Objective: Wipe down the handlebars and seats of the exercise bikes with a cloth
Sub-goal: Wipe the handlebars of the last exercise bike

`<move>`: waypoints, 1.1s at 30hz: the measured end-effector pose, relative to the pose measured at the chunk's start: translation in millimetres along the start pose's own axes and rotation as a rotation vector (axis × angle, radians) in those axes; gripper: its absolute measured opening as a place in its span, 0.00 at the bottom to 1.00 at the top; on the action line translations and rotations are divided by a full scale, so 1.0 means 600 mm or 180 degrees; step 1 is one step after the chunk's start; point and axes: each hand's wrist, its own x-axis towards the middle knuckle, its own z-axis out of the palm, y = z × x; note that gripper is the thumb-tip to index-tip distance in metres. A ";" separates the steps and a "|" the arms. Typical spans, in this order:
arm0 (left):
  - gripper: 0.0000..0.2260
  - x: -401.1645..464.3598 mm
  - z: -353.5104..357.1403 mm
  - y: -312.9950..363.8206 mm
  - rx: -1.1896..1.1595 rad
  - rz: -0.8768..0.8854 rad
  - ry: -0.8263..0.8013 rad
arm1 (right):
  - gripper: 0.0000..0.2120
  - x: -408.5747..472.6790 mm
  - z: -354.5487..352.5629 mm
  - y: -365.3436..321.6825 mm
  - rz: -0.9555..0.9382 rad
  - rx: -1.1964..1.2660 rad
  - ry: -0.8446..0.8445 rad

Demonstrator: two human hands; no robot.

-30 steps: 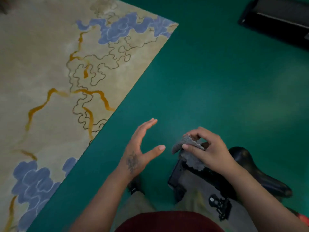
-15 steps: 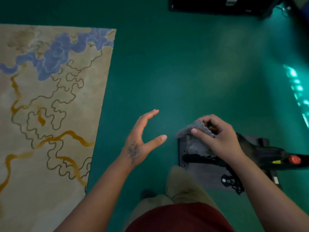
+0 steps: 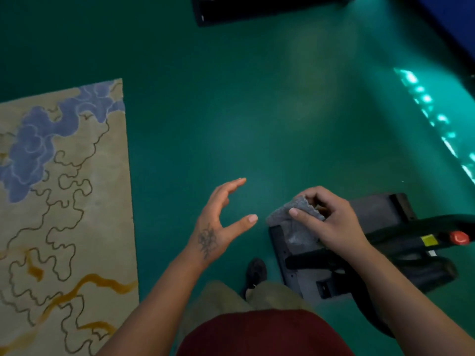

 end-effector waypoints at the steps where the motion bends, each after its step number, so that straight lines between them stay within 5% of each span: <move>1: 0.30 0.026 -0.006 0.005 -0.0001 0.0012 -0.0062 | 0.06 0.016 -0.007 0.001 0.0028 -0.0016 0.0055; 21: 0.36 0.626 -0.135 0.053 0.0642 0.0950 -0.1931 | 0.06 0.325 0.004 -0.062 0.1091 -0.0239 0.1932; 33: 0.38 0.797 0.008 0.126 0.0662 0.1305 -0.2971 | 0.07 0.340 -0.055 -0.049 0.1577 -0.0303 0.2927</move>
